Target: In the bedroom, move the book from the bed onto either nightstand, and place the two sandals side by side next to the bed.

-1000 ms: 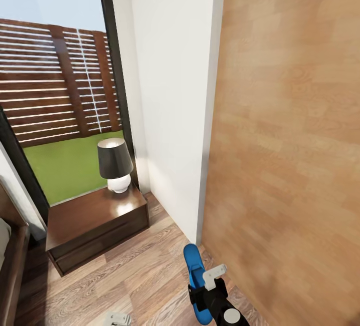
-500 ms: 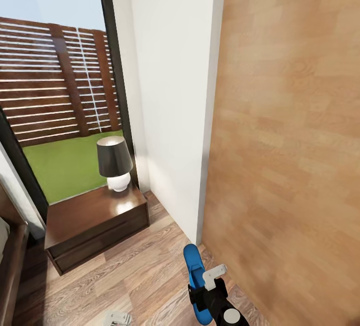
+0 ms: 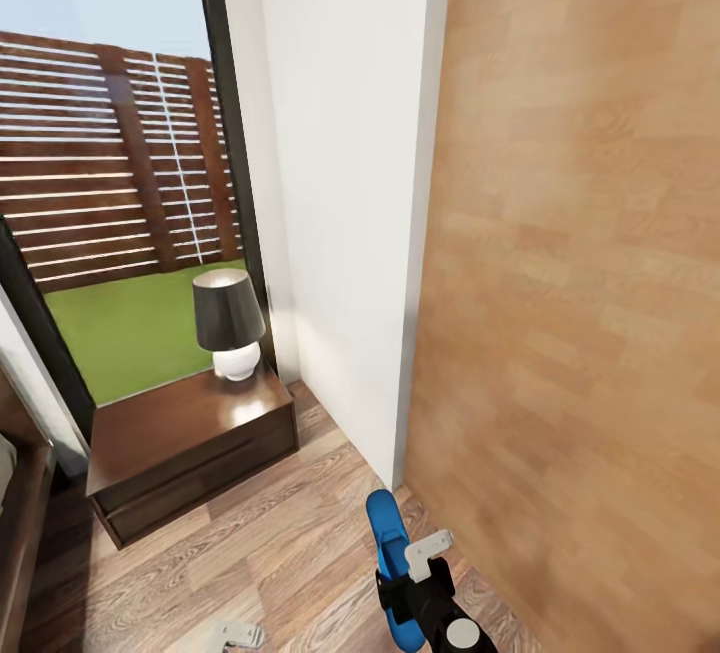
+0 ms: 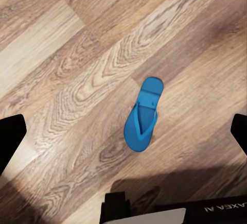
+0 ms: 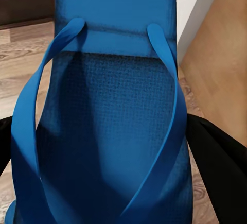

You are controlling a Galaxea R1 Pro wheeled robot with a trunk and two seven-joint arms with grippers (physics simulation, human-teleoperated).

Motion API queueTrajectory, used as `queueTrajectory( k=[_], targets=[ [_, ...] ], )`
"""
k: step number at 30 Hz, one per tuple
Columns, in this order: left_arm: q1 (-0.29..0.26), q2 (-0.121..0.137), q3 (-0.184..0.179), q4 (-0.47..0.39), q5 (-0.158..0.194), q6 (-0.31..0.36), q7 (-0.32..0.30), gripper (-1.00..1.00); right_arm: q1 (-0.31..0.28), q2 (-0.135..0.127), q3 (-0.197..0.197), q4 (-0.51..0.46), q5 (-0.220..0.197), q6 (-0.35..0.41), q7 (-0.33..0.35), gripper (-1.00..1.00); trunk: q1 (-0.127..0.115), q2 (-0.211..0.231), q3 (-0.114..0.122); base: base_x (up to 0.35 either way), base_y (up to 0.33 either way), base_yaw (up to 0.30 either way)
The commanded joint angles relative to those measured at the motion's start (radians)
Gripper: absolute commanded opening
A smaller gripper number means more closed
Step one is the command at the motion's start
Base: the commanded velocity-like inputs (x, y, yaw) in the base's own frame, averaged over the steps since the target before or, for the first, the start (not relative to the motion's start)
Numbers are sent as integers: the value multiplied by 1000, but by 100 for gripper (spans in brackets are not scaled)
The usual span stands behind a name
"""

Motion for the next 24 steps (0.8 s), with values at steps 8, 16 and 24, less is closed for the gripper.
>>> queueTrajectory(
  k=[8,16,24],
  targets=[
    [0,1,-6,0,3,-28,-1,100,-1,-1,2,1,-4,4,-6,-100,31,-57,-26,0,0,0],
    [0,1,-7,-1,2,-55,-1,100,-1,-2,2,3,-3,4,-6,-100,61,-113,-51,0,0,0],
    [0,-2,-7,0,1,-83,-1,100,0,-2,2,5,-4,2,-6,-100,92,-169,-76,0,0,0]
  ],
)
